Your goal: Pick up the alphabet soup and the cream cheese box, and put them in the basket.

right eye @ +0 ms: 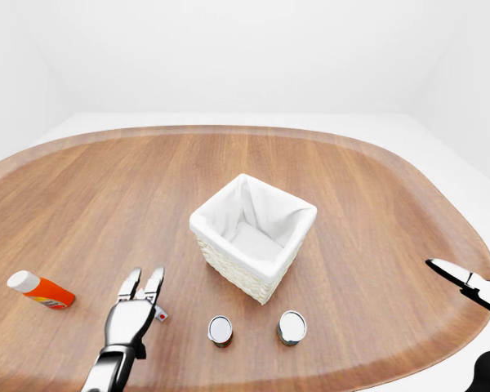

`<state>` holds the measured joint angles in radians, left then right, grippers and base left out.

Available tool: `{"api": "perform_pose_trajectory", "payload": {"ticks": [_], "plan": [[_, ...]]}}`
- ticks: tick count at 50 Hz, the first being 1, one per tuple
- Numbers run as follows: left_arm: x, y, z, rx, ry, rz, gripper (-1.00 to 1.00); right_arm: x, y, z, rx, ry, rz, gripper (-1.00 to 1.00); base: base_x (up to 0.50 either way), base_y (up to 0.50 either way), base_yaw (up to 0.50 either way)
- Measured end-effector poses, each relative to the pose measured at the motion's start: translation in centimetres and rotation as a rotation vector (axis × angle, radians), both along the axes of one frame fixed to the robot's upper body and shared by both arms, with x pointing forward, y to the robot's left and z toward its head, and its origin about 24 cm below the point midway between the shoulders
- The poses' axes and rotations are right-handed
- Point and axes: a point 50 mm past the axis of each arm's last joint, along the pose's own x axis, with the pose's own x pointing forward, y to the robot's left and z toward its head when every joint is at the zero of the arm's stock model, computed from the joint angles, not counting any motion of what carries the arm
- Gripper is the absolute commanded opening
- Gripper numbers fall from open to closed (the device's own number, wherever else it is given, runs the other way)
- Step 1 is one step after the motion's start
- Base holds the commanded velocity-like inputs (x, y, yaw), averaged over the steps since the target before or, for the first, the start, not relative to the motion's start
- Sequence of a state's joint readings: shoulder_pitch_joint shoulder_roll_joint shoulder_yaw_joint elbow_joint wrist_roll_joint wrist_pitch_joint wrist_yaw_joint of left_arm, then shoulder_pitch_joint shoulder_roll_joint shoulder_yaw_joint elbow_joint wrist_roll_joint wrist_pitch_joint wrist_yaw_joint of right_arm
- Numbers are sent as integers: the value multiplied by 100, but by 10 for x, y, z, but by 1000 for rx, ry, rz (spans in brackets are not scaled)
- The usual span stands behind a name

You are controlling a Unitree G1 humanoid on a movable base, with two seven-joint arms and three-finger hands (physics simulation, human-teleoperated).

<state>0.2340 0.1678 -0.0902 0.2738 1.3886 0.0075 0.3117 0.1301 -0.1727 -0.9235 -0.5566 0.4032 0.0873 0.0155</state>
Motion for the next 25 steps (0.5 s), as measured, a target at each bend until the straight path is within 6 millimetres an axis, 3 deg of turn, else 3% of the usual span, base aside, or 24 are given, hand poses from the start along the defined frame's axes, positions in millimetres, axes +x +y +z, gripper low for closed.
{"api": "perform_pose_trajectory", "payload": {"ticks": [25], "plan": [[5,17,-20,13,31,59,100,1,0,0,-1,1,0,100,0,0,0]]}}
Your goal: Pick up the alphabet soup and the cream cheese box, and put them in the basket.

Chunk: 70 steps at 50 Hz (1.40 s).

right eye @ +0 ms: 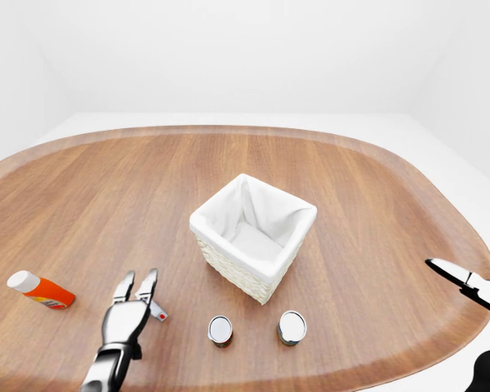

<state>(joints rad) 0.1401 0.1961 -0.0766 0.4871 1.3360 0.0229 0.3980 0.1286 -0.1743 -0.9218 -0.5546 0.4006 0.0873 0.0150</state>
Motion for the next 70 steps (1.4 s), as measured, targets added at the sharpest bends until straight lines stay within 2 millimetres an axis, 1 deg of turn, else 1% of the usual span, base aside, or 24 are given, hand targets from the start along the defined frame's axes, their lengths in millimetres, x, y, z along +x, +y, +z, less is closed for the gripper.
{"api": "perform_pose_trajectory", "payload": {"ticks": [8,38,56,66,67,68,69,70], "plan": [[3,2,-8,8,11,11,100,0,0,0,0,1,0,100,0,0,0],[24,4,-18,22,24,27,100,0,0,0,1,2,-1,100,0,0,0],[39,4,-27,27,121,30,100,1,0,-1,3,5,0,100,0,0,0],[43,5,-30,26,165,35,100,1,0,0,1,2,-1,100,0,0,0],[43,5,-30,26,168,35,91,1,0,0,0,2,-1,100,0,0,0],[43,5,-30,25,171,35,76,1,0,0,0,1,-1,100,0,0,0],[43,5,-31,25,175,36,5,1,0,0,0,2,-1,100,0,0,0],[42,5,-32,24,180,37,-41,1,0,0,0,2,-1,100,0,0,0]]}}
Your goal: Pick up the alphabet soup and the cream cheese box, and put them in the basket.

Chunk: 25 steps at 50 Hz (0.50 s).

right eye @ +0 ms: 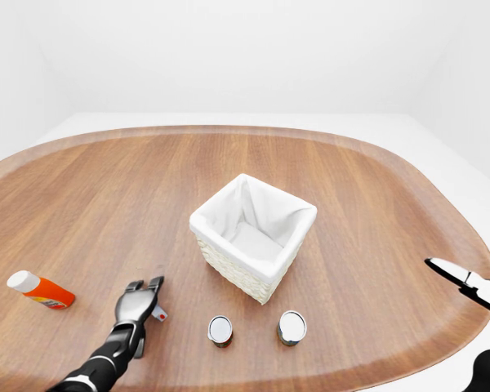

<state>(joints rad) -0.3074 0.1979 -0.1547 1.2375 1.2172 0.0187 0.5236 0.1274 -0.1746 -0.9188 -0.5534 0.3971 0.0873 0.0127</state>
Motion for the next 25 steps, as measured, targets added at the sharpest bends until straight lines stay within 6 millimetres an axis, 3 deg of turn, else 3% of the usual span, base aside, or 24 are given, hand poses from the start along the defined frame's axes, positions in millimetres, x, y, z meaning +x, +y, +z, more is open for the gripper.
{"api": "perform_pose_trajectory", "payload": {"ticks": [1,13,25], "plan": [[-1,0,-1,-2,3,1,-100,0,0,0,0,0,0,100,0,0,0],[14,2,11,-6,-53,4,-100,0,0,0,0,1,0,100,0,0,0],[16,4,15,-10,-89,4,-100,1,0,-1,2,4,0,100,0,0,0]]}}
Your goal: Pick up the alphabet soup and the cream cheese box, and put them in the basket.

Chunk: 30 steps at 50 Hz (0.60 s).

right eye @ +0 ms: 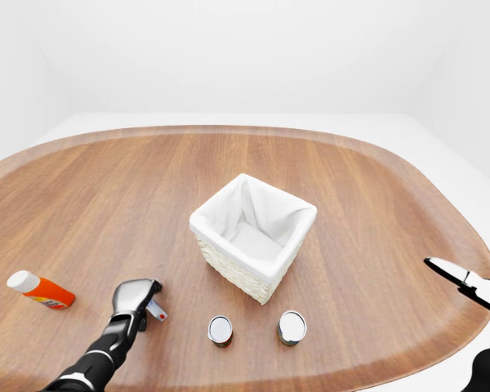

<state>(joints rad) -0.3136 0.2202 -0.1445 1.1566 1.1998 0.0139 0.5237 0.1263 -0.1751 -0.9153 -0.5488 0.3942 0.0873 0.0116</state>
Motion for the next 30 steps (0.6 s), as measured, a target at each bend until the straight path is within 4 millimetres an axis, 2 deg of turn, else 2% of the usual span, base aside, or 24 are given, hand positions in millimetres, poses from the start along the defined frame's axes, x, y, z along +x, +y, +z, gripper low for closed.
{"api": "perform_pose_trajectory", "payload": {"ticks": [13,21,30], "plan": [[-19,3,7,-13,-83,19,-100,0,0,1,-2,-1,-1,100,0,0,0],[-36,5,12,-14,-81,31,-100,0,0,1,-4,-2,-1,100,0,0,0],[-44,7,20,33,-88,32,-100,0,0,1,-4,-1,-1,100,0,0,0]]}}
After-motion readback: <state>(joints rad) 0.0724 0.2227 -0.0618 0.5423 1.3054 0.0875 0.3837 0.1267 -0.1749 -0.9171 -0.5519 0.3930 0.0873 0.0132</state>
